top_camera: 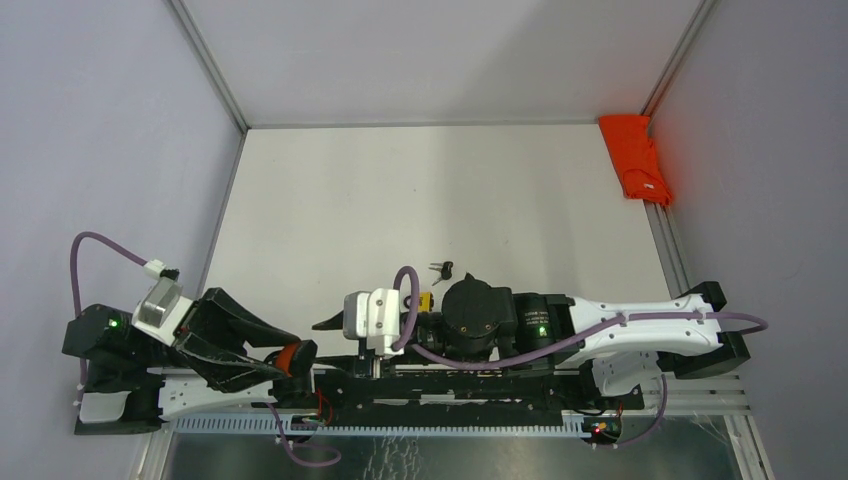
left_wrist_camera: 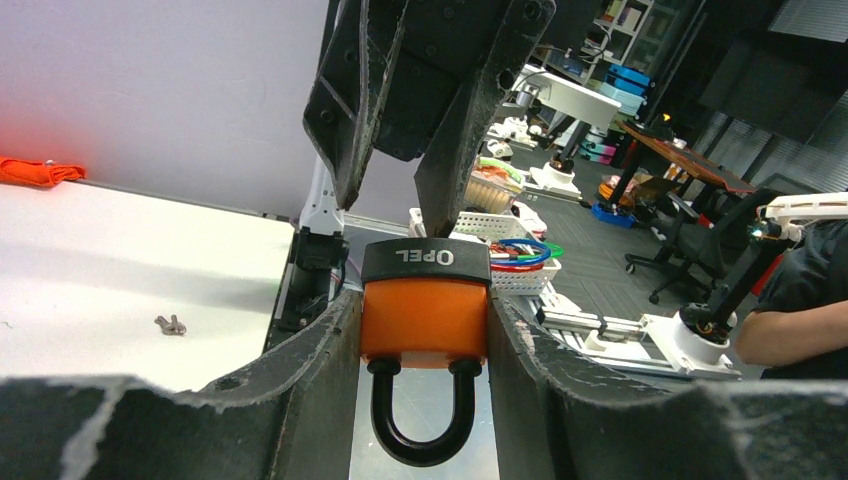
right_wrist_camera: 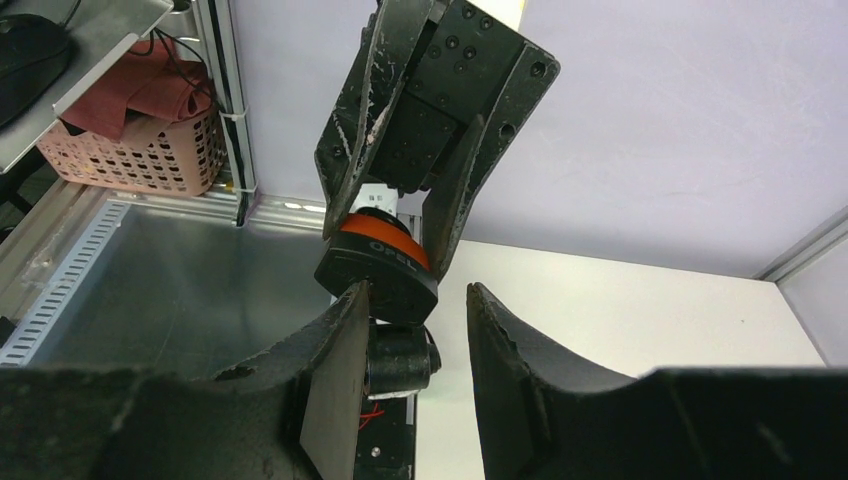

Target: Unlock with the key

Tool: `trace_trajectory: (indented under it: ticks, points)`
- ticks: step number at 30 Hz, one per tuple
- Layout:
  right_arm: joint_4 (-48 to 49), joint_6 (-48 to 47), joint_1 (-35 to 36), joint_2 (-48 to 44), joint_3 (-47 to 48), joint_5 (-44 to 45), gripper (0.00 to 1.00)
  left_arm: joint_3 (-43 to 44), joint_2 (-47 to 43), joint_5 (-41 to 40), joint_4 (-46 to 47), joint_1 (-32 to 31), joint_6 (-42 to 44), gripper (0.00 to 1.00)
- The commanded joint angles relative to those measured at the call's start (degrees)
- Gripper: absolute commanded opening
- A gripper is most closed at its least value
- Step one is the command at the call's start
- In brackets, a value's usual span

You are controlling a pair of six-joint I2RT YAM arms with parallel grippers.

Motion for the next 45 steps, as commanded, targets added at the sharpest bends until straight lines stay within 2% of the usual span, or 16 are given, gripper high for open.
trace_trajectory:
  ticks: [1,14,34,45]
  points:
    - [0.78,-0.71,0.44,0.13,3.18,1.86,0.46,0.14,-0.41,0.03,3.19,0.06,1.81,0.02]
    - [-0.54,0.52,0.49,2.25,4.48,-0.74,0.45,0.52,-0.75,-0.44,2.73,0.03,2.18,0.02]
    - [0.48,0.27,0.35,3.21,2.48,2.78,0.45,0.98,-0.85,-0.72,2.32,0.03,1.92,0.02]
    - [-2.66,2.19,-1.23,5.47,3.58,6.24,0.44,1.04,-0.81,-0.56,2.31,0.04,1.96,0.02]
